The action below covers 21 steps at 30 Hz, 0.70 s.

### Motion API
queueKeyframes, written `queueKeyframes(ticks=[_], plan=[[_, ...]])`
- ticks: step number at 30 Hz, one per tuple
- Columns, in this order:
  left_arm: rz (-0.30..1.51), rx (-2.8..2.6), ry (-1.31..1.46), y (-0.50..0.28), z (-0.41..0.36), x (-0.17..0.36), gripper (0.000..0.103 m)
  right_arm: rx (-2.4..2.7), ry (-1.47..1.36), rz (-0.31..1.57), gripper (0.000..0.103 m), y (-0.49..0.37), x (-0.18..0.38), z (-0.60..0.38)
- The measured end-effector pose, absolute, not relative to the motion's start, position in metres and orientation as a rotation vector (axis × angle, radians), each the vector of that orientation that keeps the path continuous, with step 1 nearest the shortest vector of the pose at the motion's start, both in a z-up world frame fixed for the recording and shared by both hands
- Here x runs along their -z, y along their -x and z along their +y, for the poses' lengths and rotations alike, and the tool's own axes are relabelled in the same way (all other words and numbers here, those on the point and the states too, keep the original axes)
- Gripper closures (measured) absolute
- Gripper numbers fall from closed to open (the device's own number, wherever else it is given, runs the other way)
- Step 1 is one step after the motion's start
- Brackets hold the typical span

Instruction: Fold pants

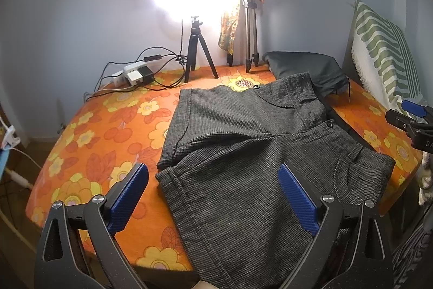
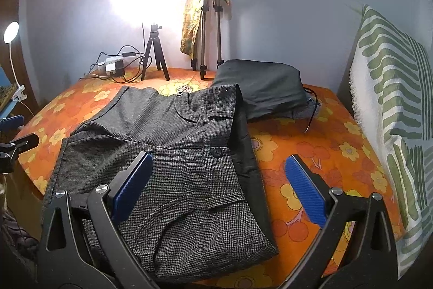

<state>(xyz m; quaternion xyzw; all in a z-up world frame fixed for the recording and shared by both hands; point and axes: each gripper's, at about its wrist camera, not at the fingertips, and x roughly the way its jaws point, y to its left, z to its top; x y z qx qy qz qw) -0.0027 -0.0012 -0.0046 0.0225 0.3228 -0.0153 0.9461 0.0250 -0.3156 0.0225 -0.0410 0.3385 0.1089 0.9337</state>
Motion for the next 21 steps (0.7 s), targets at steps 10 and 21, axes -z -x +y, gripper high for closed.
queueKeyframes(ticks=[10,21], plan=[[0.681,0.044,-0.041,0.004,0.006,0.013,0.017,-0.284,0.095,0.703,0.015,-0.020,-0.019,-0.314],[0.778,0.088,-0.009,0.010,0.020,0.038,0.024,-0.568,0.232,0.787,0.029,0.017,0.016,-0.281]])
